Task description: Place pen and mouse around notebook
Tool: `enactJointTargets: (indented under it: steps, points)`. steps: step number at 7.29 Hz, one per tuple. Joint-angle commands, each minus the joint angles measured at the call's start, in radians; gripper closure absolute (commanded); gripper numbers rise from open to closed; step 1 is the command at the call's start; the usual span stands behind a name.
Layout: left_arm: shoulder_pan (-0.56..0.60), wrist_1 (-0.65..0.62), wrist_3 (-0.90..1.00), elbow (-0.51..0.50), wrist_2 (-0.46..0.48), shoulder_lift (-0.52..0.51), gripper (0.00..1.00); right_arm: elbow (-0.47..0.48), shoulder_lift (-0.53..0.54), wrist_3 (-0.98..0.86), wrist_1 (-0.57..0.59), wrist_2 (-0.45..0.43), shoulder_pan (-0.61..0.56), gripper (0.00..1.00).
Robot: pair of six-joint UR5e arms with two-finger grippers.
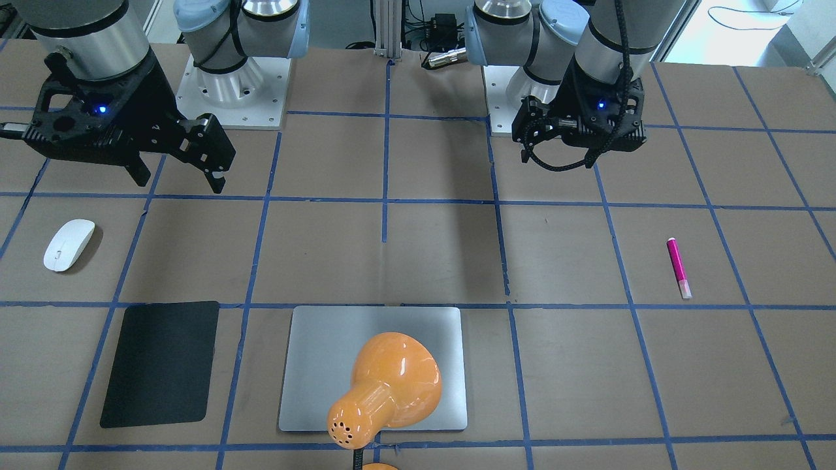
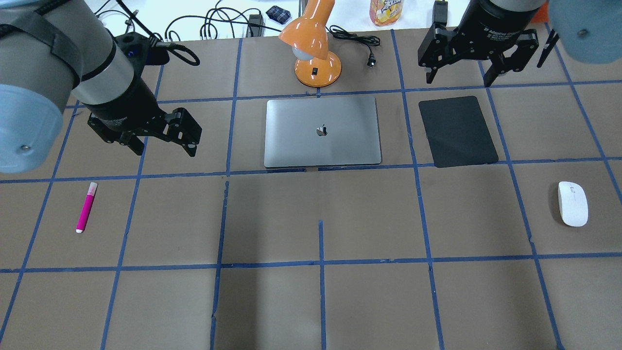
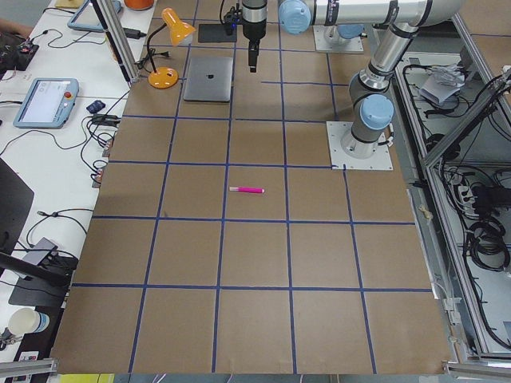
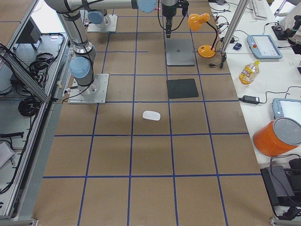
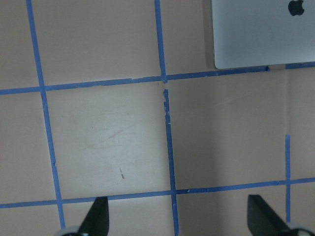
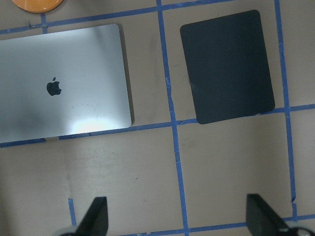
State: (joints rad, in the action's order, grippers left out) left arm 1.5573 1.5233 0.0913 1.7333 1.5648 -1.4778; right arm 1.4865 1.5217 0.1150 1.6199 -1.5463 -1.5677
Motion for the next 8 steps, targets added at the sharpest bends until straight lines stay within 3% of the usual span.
enactJointTargets:
  steps: [1,6,8]
  points:
    - [0.0,-0.04,-0.002,0.026,-0.002,0.017,0.0,0.0,0.0,0.0,0.0,-0.002,0.0,0.0]
    - [-0.002,-0.04,0.001,0.034,-0.002,0.014,0.0,0.0,0.0,-0.011,-0.003,-0.003,0.008,0.0]
    - [-0.002,-0.061,-0.001,0.032,0.003,0.017,0.0,-0.006,0.002,-0.08,-0.018,-0.006,0.064,0.0]
